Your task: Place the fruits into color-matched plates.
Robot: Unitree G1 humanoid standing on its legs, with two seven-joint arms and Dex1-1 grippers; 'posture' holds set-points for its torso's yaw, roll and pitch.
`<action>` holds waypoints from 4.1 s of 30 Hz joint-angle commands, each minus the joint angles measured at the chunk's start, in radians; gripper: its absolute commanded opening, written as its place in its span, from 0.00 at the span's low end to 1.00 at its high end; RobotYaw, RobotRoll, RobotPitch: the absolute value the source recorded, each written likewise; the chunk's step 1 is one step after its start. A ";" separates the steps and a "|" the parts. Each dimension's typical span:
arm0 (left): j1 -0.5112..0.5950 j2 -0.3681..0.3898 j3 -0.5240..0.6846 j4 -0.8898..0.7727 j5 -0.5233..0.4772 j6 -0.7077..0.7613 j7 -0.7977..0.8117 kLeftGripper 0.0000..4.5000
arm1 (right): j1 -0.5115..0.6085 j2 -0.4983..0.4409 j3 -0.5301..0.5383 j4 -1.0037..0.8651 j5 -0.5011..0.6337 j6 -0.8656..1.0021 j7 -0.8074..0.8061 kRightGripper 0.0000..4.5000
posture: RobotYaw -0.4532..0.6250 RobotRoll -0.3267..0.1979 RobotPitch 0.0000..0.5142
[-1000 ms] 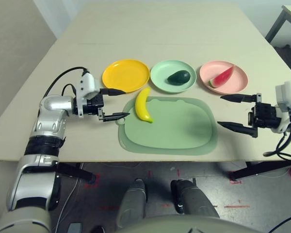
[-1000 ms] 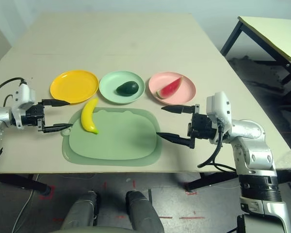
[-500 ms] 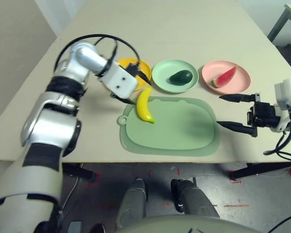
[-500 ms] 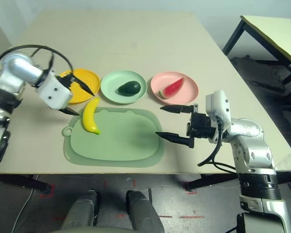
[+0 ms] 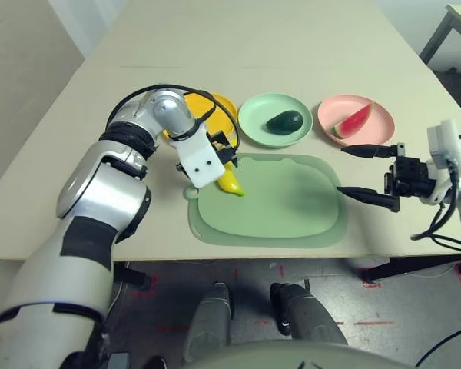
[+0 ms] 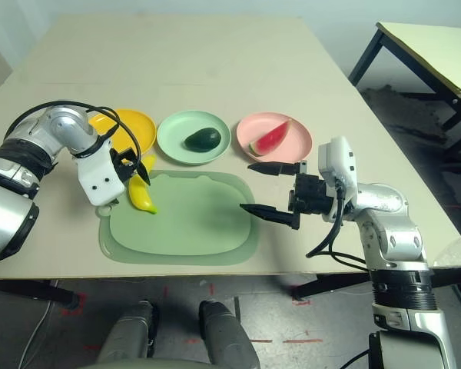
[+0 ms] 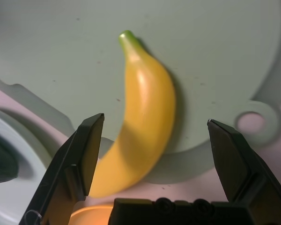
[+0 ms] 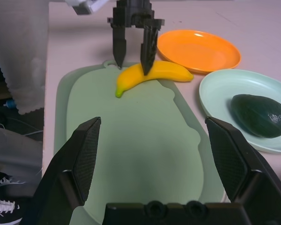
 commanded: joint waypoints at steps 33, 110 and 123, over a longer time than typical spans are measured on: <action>-0.157 0.020 0.309 0.112 -0.166 0.538 -0.064 0.36 | 0.014 0.032 -0.003 -0.042 0.028 0.062 -0.159 1.00 | 0.31 0.62 0.26; 0.088 0.140 0.434 0.115 -0.153 0.744 0.375 0.99 | 0.108 0.000 -0.190 -0.161 0.189 0.239 -0.344 1.00 | 0.27 0.62 0.27; 0.317 0.108 0.766 -0.081 -0.519 0.902 0.364 0.99 | 0.081 -0.055 -0.329 0.362 0.011 -0.013 -0.387 1.00 | 0.30 0.62 0.25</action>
